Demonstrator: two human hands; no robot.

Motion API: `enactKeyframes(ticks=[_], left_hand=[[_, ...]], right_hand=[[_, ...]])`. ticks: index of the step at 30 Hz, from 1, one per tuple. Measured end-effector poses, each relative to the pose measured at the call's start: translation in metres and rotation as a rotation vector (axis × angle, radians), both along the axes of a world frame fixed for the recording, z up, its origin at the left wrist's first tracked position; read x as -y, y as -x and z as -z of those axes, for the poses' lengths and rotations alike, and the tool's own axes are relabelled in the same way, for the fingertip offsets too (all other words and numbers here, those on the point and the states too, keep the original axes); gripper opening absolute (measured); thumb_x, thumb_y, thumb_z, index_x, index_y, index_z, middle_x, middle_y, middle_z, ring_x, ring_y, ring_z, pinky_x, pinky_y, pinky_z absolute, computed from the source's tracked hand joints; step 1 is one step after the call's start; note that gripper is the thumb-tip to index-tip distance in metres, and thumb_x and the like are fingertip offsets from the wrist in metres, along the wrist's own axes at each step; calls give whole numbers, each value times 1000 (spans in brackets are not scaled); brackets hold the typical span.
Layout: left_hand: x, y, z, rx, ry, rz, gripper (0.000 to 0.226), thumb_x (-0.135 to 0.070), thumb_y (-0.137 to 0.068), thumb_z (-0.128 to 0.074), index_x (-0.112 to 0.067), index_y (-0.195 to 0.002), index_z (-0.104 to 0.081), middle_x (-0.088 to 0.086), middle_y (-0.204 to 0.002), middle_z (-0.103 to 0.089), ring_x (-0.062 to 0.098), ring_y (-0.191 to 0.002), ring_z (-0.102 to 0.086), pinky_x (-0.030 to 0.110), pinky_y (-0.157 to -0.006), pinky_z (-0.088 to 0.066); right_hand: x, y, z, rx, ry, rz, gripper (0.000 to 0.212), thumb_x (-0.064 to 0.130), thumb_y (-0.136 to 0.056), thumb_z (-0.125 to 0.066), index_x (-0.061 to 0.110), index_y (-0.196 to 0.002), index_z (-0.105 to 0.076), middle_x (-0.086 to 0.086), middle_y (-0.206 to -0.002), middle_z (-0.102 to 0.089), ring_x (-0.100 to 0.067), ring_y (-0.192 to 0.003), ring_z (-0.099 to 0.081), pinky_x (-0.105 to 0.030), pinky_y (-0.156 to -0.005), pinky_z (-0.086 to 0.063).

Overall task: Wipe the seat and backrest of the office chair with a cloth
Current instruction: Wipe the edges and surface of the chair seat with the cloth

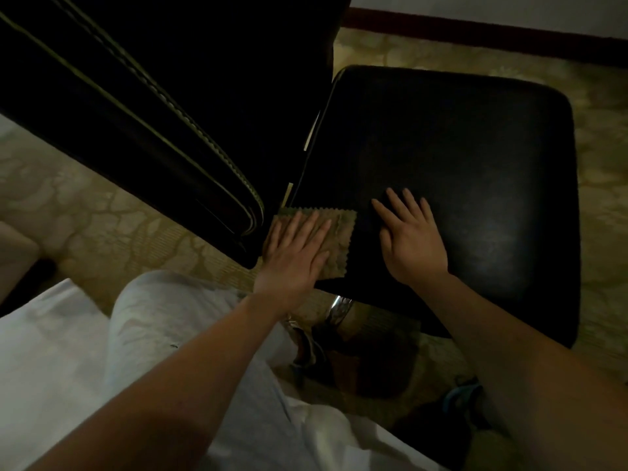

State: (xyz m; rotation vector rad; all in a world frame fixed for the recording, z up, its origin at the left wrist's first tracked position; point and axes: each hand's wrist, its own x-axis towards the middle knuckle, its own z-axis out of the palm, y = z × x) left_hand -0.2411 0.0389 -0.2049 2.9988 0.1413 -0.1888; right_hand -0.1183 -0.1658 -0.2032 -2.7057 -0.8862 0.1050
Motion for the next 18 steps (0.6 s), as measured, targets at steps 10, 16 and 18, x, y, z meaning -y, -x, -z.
enactKeyframes(ticks=[10,16,18], left_hand=[[54,-7,1,47,-15,-163,64,-51,-101,2,-25,-160,4,6,-171,2,29,-157,8,55,-125,7],[82,19,-10,36,20,-310,73,-53,-100,1,-16,-163,3,19,-169,6,38,-156,7,55,-125,4],[83,28,-4,22,46,-331,72,-52,-102,-5,-14,-163,-3,19,-169,-1,37,-157,1,55,-126,-6]], right_hand=[[-1,0,1,17,27,3,60,39,-96,-17,24,-152,-32,-6,-161,-23,-27,-151,-11,-43,-123,-3],[-1,1,-1,12,5,15,61,40,-95,-16,24,-152,-33,-4,-161,-23,-25,-151,-11,-43,-123,-3],[-1,1,-1,5,-5,14,62,40,-95,-16,24,-152,-34,-4,-161,-24,-25,-151,-11,-43,-123,-3]])
